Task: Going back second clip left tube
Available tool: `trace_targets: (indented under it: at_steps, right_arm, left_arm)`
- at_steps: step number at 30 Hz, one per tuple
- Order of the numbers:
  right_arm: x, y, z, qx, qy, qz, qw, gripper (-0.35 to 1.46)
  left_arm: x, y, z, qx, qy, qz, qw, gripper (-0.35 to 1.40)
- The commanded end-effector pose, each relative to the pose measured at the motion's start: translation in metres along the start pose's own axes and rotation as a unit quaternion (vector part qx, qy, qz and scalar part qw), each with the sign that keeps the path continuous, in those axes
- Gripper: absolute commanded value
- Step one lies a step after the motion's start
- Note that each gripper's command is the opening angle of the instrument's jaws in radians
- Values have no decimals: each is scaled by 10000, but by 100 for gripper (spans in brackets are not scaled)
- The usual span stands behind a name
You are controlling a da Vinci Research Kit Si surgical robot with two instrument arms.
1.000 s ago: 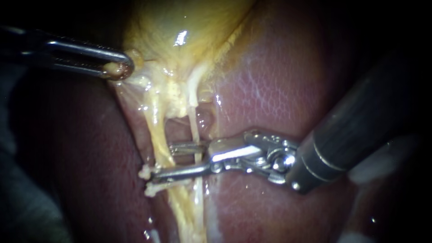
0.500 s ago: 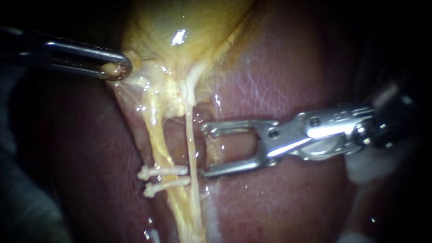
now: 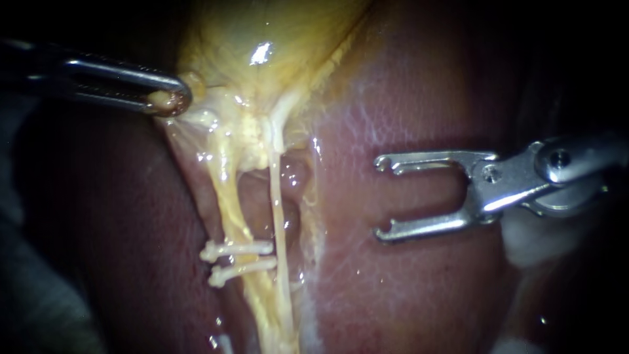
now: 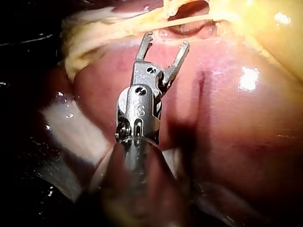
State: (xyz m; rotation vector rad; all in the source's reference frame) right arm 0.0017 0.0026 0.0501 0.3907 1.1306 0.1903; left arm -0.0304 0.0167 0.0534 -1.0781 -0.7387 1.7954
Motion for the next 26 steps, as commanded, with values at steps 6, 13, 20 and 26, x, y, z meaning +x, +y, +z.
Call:
trace_targets:
  at_steps: [6, 13, 20, 26]
  right_arm:
    - [1, -2, 0, 1, 4, -1, 10000, 49]
    - [0, -2, -2, 6, 5, -2, 10000, 50]
    - [1, -3, -3, 7, 6, 1, 10000, 50]
    - [4, -6, -2, 85, 21, 0, 10000, 50]
  left_arm:
    - [-12, -15, 31, 78, 48, 50, 9999, -35]
    - [-24, -30, 72, 10, 21, 107, 9999, -35]
    - [-25, -33, 74, 8, 2, 115, 9999, -35]
    - [-25, -32, 74, 7, 1, 114, 9999, -35]
